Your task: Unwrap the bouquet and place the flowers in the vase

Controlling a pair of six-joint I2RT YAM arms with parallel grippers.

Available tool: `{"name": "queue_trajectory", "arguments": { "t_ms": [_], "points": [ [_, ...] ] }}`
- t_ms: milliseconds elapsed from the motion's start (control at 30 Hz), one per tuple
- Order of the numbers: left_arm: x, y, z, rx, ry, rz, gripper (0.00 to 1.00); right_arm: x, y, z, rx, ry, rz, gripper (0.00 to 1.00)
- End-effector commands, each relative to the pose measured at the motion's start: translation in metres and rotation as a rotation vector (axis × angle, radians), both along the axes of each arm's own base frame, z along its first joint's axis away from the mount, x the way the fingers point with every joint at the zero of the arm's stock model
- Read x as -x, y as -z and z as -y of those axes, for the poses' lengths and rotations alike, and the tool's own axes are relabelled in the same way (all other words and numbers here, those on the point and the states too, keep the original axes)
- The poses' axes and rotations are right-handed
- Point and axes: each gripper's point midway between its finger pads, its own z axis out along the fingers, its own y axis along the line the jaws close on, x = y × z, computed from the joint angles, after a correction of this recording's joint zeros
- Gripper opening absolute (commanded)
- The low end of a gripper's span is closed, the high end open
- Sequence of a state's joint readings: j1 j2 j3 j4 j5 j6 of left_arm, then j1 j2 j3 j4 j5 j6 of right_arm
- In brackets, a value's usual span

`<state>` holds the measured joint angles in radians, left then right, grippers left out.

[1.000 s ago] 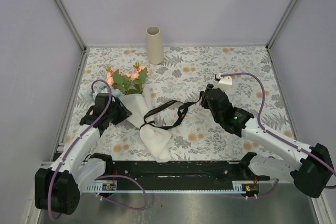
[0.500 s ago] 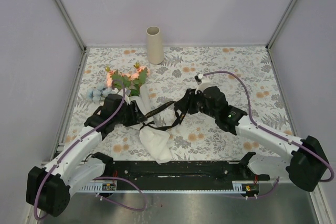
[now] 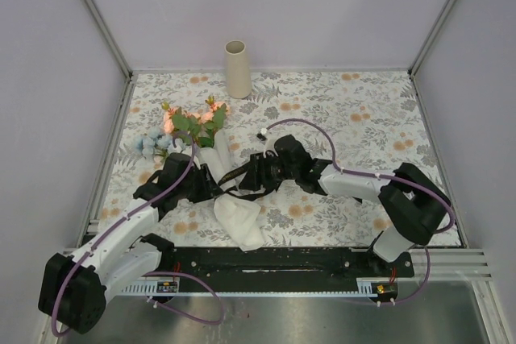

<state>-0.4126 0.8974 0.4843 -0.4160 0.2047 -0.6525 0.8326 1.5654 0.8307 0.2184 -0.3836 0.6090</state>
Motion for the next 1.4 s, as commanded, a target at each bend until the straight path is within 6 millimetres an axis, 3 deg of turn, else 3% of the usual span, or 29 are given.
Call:
{"name": "queue_trajectory", "arguments": {
  "t_ms": [0, 233, 367, 567, 733, 1167, 1300, 1367],
  "points": [
    [-0.008, -0.005, 0.000, 0.011, -0.033, 0.049, 0.38, 0.013, -0.020, -0.036, -0.079, -0.111, 0.019, 0.56],
    [-0.003, 0.001, 0.001, 0.028, -0.039, 0.028, 0.36, 0.017, 0.019, -0.037, 0.032, -0.095, -0.012, 0.55],
    [-0.001, 0.007, 0.001, 0.020, -0.035, 0.020, 0.36, 0.014, 0.043, -0.027, 0.101, -0.034, -0.051, 0.45],
    [0.000, 0.014, 0.008, 0.020, 0.015, 0.018, 0.33, 0.014, 0.060, -0.016, 0.133, 0.018, -0.070, 0.31],
    [-0.005, 0.017, 0.009, -0.013, 0.025, 0.027, 0.33, 0.014, 0.064, -0.013, 0.137, 0.027, -0.069, 0.20],
    [-0.012, 0.014, 0.018, -0.083, 0.093, 0.073, 0.34, 0.012, 0.063, -0.011, 0.139, 0.036, -0.050, 0.15],
    [-0.014, 0.012, 0.020, -0.098, 0.112, 0.088, 0.28, 0.009, 0.060, -0.010, 0.138, 0.041, -0.034, 0.15],
    [-0.016, 0.009, 0.022, -0.105, 0.122, 0.098, 0.19, 0.010, 0.058, -0.010, 0.137, 0.039, -0.029, 0.14]
  ]
}}
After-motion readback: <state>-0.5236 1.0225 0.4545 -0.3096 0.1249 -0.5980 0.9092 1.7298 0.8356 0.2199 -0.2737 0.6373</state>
